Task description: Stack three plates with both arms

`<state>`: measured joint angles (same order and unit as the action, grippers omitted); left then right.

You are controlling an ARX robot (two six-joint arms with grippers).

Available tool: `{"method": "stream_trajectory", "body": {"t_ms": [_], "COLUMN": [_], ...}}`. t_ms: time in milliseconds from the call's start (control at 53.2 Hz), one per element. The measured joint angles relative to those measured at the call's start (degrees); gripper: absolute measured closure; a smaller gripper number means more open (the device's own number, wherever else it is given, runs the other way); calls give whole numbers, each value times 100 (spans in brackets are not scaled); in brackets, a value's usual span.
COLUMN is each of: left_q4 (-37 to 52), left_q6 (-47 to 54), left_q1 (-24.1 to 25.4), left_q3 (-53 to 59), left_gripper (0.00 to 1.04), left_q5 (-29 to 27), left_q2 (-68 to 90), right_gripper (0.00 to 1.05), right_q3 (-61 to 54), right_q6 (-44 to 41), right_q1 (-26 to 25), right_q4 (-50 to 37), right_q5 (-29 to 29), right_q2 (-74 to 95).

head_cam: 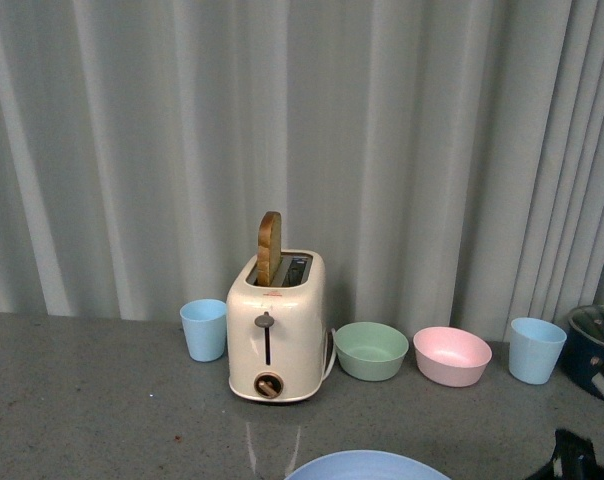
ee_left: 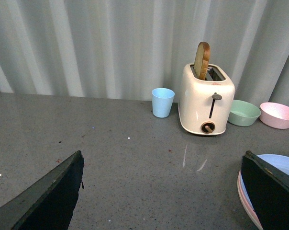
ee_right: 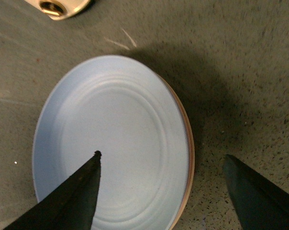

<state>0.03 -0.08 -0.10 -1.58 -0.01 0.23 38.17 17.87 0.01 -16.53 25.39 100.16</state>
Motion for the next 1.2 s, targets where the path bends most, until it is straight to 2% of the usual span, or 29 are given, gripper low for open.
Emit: {"method": "stream_trajectory", "body": {"t_ms": [150,226,621,677,752,1147,1203], "left_q4": [0,0,0,0,0,0,0], "left_q6": [0,0,0,0,0,0,0], "left_q1": [0,0,0,0,0,0,0], "left_q3": [0,0,0,0,0,0,0], "left_gripper": [7,7,7,7,7,7,7], "left_q5": [0,0,0,2,0,0,0], "left_q2": [0,0,0,0,0,0,0], "right_gripper": [5,8,9,19,31,101,102], "right_q3": [-166,-254,-767,-1231,-1718,-2909,-2990], "right_q6": [-90,-151,-848,-1235,-1497,-1755,-1770], "right_q1": [-74,-114,-170,-66,-31,-22,-22], "right_q4": [190,256,472,-490,-1161,-1329,-1290], "right_q5": [-190,-361,-1281,-2092,-2483,-2535,-2535], "right_q2": [-992,-1539,-4330,-4614,-4990,-6096,-6214]}}
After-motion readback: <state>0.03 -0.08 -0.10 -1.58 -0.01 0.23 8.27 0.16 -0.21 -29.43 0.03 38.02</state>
